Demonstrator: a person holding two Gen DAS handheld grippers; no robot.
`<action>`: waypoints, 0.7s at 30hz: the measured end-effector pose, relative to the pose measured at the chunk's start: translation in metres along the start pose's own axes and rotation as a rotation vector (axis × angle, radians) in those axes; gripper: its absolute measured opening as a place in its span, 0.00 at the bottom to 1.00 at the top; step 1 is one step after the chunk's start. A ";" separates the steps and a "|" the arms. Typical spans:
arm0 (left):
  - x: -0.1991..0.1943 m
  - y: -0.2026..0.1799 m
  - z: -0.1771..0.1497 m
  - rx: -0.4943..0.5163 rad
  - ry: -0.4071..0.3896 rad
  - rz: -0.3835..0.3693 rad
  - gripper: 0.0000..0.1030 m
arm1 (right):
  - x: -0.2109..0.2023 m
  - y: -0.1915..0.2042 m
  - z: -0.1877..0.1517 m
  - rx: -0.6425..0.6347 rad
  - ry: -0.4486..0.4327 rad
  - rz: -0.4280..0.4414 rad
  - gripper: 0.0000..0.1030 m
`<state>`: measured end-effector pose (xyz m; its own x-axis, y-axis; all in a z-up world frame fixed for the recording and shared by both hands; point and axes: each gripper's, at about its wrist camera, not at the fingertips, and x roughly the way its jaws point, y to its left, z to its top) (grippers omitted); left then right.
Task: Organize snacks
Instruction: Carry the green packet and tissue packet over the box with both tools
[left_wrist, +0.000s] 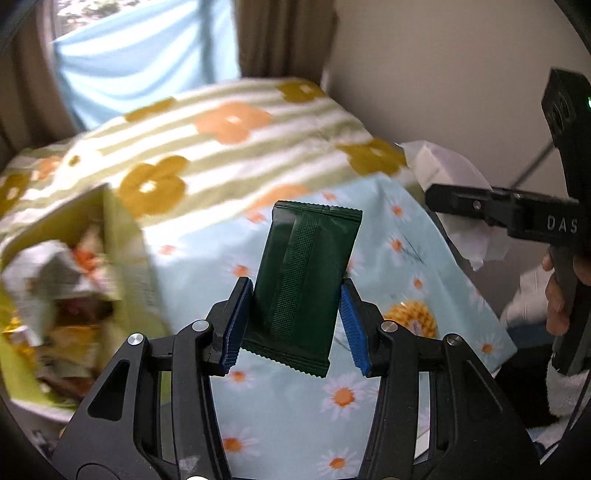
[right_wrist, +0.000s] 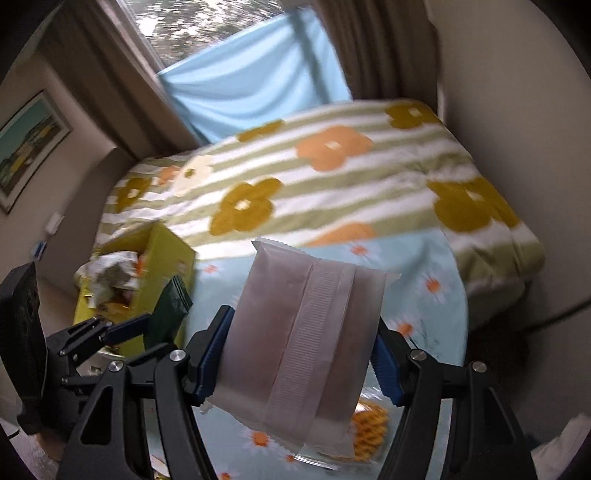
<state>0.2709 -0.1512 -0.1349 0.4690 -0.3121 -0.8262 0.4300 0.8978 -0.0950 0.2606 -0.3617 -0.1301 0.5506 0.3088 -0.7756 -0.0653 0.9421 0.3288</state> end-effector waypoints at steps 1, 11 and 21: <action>-0.008 0.008 0.001 -0.014 -0.015 0.014 0.43 | -0.002 0.011 0.003 -0.018 -0.012 0.014 0.62; -0.081 0.122 -0.015 -0.150 -0.115 0.106 0.43 | 0.013 0.135 0.018 -0.143 -0.065 0.126 0.62; -0.095 0.259 -0.062 -0.275 -0.062 0.164 0.43 | 0.070 0.235 -0.002 -0.155 -0.009 0.163 0.62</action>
<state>0.2901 0.1302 -0.1153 0.5648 -0.1671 -0.8081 0.1246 0.9853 -0.1167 0.2825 -0.1186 -0.1085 0.5295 0.4581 -0.7140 -0.2810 0.8888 0.3619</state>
